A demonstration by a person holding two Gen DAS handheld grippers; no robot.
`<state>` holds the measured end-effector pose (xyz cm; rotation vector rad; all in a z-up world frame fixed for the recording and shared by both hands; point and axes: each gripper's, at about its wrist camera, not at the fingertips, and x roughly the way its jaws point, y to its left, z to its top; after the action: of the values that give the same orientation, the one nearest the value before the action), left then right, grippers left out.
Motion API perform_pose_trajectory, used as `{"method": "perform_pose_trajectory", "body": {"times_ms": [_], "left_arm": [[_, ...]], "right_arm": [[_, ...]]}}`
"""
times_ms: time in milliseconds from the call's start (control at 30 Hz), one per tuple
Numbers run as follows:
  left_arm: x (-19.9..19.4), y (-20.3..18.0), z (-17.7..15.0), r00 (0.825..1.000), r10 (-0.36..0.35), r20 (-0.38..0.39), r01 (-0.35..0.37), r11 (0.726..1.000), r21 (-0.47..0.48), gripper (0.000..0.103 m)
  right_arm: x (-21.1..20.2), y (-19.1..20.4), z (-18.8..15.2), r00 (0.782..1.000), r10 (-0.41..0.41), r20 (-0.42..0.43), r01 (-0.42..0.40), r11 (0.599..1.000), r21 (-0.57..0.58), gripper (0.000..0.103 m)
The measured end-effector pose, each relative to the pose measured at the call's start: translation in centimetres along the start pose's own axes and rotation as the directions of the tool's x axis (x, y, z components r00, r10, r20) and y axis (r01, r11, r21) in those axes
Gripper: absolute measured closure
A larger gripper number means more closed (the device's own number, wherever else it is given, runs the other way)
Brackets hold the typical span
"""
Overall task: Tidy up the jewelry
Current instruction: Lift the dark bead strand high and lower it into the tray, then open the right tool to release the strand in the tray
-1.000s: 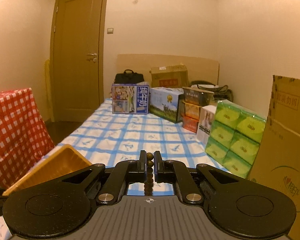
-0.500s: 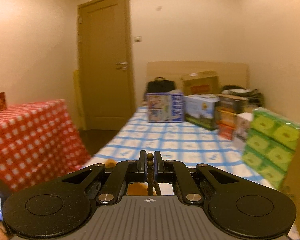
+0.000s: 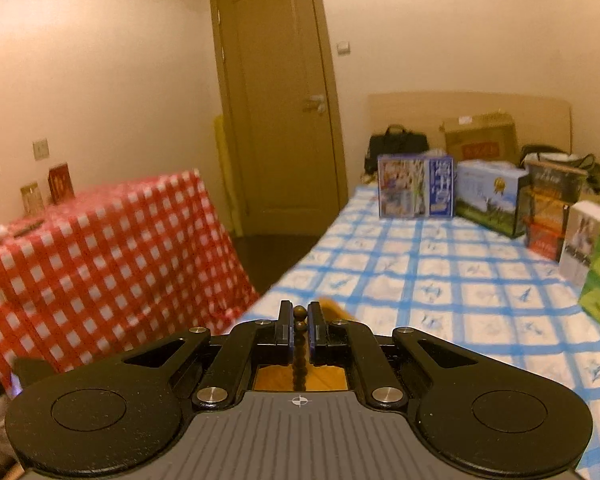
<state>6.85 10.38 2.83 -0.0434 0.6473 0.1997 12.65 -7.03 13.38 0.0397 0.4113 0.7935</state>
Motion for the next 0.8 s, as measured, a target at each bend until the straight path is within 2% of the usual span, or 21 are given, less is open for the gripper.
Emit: {"method": "perform_pose_trajectory", "body": {"times_ms": [333,567,800], "left_arm": [[-0.2,0.4,0.0,1.0,-0.007,0.001,0.007,1.0,-0.012,0.097],[-0.1,0.5,-0.1,1.0,-0.007,0.001,0.007,1.0,-0.013,0.097],[0.0,0.5,-0.1,1.0,-0.007,0.0,0.007,1.0,-0.014,0.097]], "right_arm": [[5.8,-2.0,-4.3,0.983,0.007,-0.184,0.003,0.999,0.054,0.097],[7.2,-3.3,-7.3,0.958,-0.018,-0.286,0.042,0.996,0.076,0.097],[7.1,-5.2,-9.4,0.944,-0.024,-0.328,0.072,0.988,0.137,0.096]]}}
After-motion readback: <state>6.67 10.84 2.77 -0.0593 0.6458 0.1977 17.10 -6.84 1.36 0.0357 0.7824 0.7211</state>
